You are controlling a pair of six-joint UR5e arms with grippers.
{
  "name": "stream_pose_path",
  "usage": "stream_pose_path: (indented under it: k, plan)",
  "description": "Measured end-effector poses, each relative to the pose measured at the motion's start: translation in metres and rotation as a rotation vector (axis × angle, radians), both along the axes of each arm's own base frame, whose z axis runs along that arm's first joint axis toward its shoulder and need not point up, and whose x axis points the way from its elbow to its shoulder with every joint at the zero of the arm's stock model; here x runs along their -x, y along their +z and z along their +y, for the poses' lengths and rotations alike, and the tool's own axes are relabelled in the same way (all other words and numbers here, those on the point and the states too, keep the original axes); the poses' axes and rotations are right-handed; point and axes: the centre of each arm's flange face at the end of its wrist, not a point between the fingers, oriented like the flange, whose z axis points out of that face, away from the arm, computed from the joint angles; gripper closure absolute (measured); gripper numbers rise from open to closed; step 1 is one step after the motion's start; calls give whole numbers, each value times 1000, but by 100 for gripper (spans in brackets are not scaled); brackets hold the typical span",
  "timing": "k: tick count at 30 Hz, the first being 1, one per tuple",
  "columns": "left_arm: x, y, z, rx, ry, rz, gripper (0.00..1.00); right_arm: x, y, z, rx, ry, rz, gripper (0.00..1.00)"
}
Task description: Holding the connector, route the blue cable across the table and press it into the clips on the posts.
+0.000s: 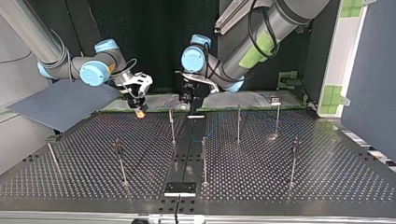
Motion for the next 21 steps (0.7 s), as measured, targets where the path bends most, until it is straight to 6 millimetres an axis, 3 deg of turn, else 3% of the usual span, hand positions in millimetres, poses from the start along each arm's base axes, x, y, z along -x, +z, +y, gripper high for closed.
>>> stream_pose_path:
  k: [11, 21]
  plan:
    - [-30, -24, 9, 22, 2, 9, 100, 8, -8, -9, 1, -23, -6, 100]
    - [-66, -3, 13, 45, 7, -11, 100, 12, -7, -14, 13, -26, -9, 100]
